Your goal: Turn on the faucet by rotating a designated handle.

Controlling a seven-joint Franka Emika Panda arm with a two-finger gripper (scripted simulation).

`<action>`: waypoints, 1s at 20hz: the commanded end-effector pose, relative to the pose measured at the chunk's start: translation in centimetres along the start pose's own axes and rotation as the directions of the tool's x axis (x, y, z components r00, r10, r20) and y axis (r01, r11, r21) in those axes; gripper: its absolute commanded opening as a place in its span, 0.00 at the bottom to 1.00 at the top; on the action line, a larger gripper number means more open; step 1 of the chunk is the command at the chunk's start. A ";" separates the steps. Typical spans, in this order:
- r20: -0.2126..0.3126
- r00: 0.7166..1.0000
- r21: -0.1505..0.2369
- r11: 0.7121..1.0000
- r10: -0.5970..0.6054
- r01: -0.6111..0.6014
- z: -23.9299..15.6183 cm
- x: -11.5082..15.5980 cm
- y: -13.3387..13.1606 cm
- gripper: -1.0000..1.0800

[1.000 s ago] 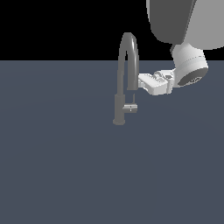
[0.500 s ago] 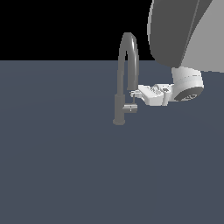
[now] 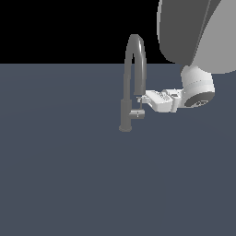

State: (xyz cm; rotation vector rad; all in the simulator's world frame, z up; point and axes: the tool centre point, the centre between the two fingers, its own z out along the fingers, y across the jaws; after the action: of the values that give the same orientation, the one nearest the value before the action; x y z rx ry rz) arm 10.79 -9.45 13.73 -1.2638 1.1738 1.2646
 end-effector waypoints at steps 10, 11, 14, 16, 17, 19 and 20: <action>0.000 1.000 0.000 1.000 -0.001 0.001 0.0 -0.7 1.5 0.00; 0.000 1.000 0.000 1.000 -0.001 0.001 0.0 -0.7 1.6 0.00; 0.000 1.000 0.000 1.000 -0.001 0.001 0.0 -0.9 2.1 0.00; 0.000 1.000 0.000 1.000 -0.001 0.001 0.0 -1.0 2.2 0.00; -0.001 1.000 0.004 1.000 0.000 0.000 0.0 -0.7 2.1 0.00; -0.001 1.000 0.004 1.000 0.000 0.000 0.0 -0.7 2.4 0.00; -0.001 1.000 0.004 1.000 0.000 0.000 0.0 -0.7 2.6 0.00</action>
State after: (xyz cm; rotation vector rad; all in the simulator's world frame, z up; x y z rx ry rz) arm 8.52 -9.60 14.49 -1.2622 1.1772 1.2575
